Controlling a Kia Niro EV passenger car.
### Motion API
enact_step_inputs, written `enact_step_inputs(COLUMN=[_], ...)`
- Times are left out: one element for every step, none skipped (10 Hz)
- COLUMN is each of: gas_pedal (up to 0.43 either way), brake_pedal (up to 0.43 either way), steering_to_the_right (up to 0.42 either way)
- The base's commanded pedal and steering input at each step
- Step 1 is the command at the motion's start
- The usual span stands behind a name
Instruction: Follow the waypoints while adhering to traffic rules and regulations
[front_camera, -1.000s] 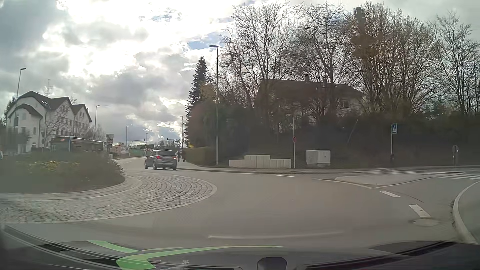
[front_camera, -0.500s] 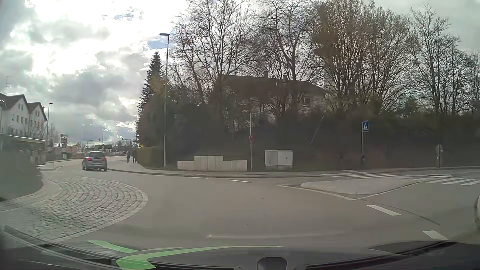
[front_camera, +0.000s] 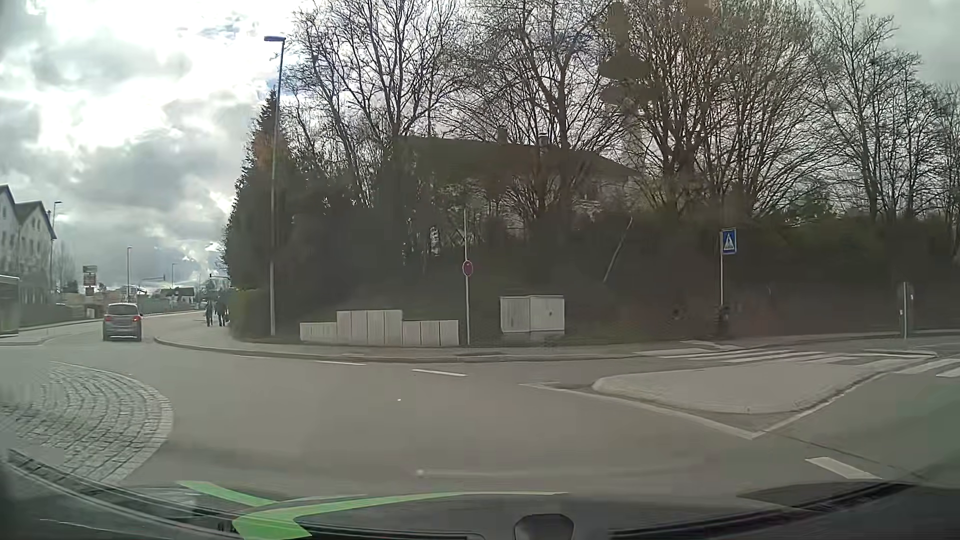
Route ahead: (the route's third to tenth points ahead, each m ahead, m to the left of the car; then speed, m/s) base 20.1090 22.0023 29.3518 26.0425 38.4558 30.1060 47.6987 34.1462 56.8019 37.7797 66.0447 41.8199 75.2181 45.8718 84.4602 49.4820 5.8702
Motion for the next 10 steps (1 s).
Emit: enact_step_inputs(gas_pedal=[0.11, 0.11, 0.098, 0.098, 0.098, 0.098, 0.098, 0.098, 0.098, 0.098], brake_pedal=[0.0, 0.0, 0.0, 0.0, 0.0, 0.0, 0.0, 0.0, 0.0, 0.0], steering_to_the_right=[-0.114, -0.15, -0.188, -0.229, -0.263, -0.284, -0.309, -0.326, -0.345, -0.363])
